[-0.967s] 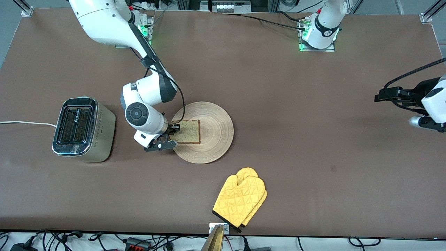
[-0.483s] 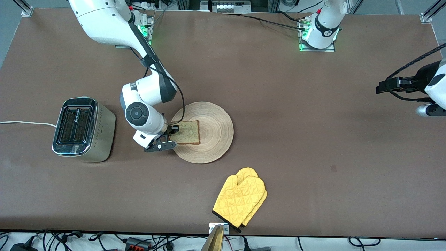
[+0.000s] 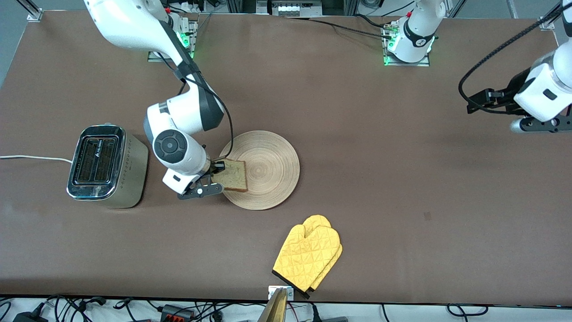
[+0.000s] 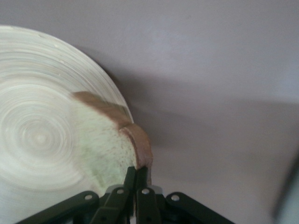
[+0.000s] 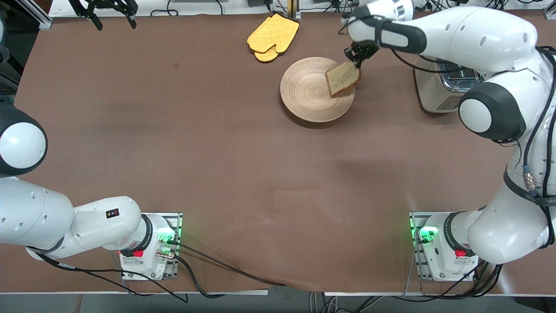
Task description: Move plate and put bread in toaster
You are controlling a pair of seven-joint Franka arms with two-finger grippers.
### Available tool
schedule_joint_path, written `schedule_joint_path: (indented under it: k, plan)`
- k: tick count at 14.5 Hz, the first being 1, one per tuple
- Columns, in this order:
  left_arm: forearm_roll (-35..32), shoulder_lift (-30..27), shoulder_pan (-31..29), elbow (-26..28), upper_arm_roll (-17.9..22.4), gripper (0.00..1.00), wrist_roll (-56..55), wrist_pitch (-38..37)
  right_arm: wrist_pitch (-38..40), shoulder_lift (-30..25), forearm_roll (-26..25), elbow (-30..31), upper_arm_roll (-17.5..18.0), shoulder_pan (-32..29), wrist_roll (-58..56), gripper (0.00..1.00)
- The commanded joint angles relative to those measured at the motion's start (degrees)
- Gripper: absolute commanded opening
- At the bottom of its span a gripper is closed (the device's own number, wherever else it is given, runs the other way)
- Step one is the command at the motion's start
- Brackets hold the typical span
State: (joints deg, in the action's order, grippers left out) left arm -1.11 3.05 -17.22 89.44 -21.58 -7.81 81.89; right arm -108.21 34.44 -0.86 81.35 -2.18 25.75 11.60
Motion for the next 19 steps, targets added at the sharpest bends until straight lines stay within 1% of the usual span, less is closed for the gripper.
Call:
schedule_joint_path:
  k: [1,2,5,6,8,10,11,13,14,15,17,19]
  plan:
    - [-0.21,-2.70,5.86,3.54,6.52,1.00,0.08,1.95,13.51,-0.25,-5.53,-9.17,-0.19,0.09,1.14,0.00]
    - [-0.12,-2.70,6.14,3.54,7.24,1.00,0.08,2.22,17.29,-0.34,-8.86,-10.76,-0.28,0.44,1.23,0.00]
    - [-0.12,-2.78,6.41,3.72,7.34,1.00,0.25,2.66,27.58,-0.96,-19.93,-14.89,-0.10,0.97,0.79,0.00]
    - [-0.04,-2.96,7.19,4.16,7.95,1.00,0.25,2.83,31.10,-0.96,-24.06,-15.78,-0.02,1.14,0.44,0.00]
    - [-0.03,-3.75,10.00,5.29,11.10,1.00,0.25,4.15,36.73,-0.96,-31.36,-16.31,0.34,1.14,-0.17,0.00]
    - [-0.03,-3.84,9.93,5.48,11.38,1.00,0.25,4.77,39.21,-0.96,-36.64,-16.31,-0.01,0.88,-3.58,0.00]
    - [-0.03,-3.84,9.92,5.48,11.38,1.00,0.25,4.86,39.48,-0.96,-38.84,-16.31,-0.10,0.70,-6.65,0.00]
    - [-0.03,-3.75,9.92,5.13,11.38,1.00,0.17,5.12,39.48,-1.48,-44.81,-16.31,-0.19,0.53,-11.32,0.00]
    - [-0.03,-3.84,9.92,5.30,11.38,1.00,-0.01,5.90,39.57,-1.49,-47.11,-16.31,-0.10,0.27,-13.08,0.00]
    - [-0.03,-4.19,10.10,5.48,11.38,1.00,-0.53,6.43,39.57,-1.49,-47.82,-16.23,-0.10,-0.08,-14.92,0.00]
    - [-0.03,-4.19,10.01,5.48,11.21,1.00,-0.54,6.61,39.74,-1.22,-47.83,-15.79,-0.45,-1.40,-17.31,0.00]
    - [-0.03,-4.02,9.66,5.30,11.20,1.00,-0.28,6.88,39.66,-1.05,-47.92,-15.79,-0.54,-1.58,-16.62,0.00]
